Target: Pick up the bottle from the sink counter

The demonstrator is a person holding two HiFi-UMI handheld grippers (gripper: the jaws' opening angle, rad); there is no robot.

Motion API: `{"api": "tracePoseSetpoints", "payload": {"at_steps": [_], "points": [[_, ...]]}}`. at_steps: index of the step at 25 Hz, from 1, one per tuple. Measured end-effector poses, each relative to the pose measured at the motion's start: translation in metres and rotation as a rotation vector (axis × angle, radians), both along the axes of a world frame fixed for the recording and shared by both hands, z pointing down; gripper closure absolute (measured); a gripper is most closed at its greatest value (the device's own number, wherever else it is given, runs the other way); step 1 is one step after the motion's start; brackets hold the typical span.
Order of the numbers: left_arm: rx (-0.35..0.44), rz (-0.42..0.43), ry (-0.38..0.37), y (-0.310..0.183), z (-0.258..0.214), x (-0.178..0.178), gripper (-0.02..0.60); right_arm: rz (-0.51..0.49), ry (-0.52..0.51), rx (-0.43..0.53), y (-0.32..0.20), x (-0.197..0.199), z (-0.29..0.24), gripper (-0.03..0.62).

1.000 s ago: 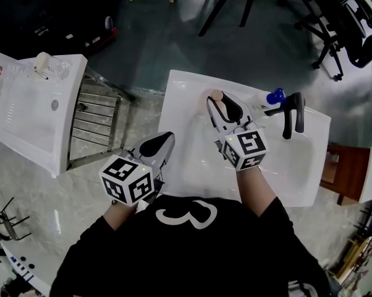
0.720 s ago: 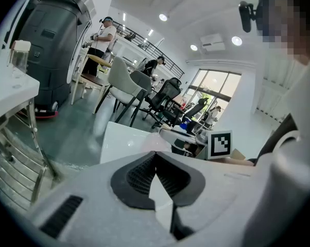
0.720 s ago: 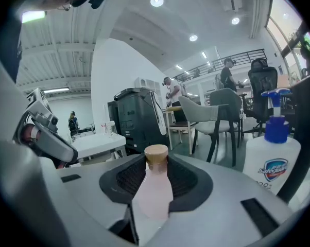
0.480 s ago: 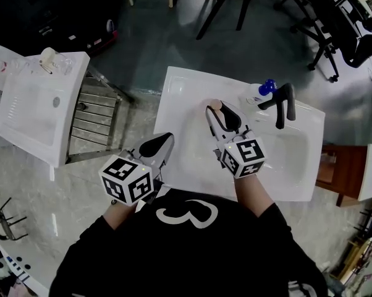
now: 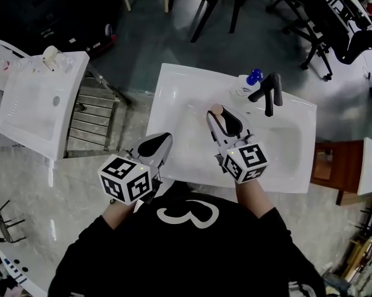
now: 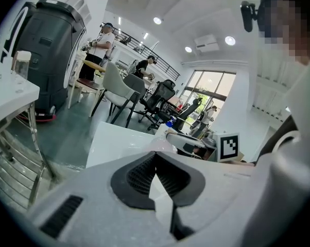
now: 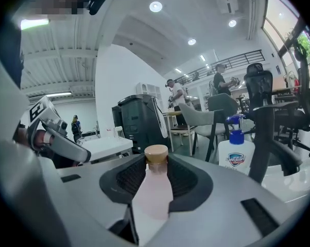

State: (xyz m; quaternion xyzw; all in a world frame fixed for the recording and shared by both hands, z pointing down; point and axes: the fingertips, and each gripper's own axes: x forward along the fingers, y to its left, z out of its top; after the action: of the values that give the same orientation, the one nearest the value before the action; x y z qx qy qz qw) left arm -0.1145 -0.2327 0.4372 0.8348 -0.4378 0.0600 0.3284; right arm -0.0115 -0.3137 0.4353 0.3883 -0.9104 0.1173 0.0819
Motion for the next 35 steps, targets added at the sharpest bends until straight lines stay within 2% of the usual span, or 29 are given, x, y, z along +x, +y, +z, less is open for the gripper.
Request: {"api": "tracePoseSetpoints", "payload": {"at_steps": [23,35], "points": [[0.123,-0.008,0.000,0.081,-0.057,0.060,0.566,-0.109,-0.035,0.033,0.124,0.059,-0.076,0.464],[0.200,0.000,-0.044,0.120,-0.083,0.098,0.567,-0.154,-0.035,0.070,0.177,0.091,-0.098,0.464]]}}
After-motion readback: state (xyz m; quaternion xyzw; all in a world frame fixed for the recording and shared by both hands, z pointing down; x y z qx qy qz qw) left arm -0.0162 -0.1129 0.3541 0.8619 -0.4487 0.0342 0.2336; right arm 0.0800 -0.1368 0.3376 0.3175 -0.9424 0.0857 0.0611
